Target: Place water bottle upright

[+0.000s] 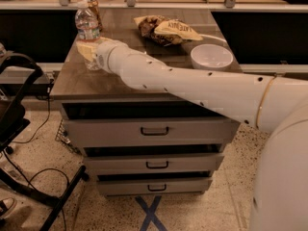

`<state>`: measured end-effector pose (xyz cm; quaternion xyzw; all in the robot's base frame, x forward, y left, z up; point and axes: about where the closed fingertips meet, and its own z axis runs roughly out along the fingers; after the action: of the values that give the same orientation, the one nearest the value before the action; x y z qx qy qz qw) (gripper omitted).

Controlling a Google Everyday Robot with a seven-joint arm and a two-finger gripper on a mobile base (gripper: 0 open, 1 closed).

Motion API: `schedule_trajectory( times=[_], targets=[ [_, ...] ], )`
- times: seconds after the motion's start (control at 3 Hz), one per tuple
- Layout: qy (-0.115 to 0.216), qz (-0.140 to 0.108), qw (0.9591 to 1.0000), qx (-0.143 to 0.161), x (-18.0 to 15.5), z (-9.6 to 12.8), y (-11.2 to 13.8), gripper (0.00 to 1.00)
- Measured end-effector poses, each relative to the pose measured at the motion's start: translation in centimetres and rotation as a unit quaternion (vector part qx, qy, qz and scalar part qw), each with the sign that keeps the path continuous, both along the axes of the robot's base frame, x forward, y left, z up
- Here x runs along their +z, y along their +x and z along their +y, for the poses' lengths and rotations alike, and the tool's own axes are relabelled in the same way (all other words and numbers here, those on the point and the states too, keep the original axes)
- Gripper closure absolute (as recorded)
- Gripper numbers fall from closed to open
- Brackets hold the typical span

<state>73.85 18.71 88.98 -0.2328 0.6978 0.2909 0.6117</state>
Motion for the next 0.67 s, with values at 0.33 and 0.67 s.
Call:
schedule_trajectory(
  times=[0.33,0.67],
  targets=[
    [0.000,0.000,1.0000,0.000,0.04,0.06,-0.02,0.12],
    [0.000,0.000,1.0000,0.001,0.09,0.18,-0.07,0.00]
  ],
)
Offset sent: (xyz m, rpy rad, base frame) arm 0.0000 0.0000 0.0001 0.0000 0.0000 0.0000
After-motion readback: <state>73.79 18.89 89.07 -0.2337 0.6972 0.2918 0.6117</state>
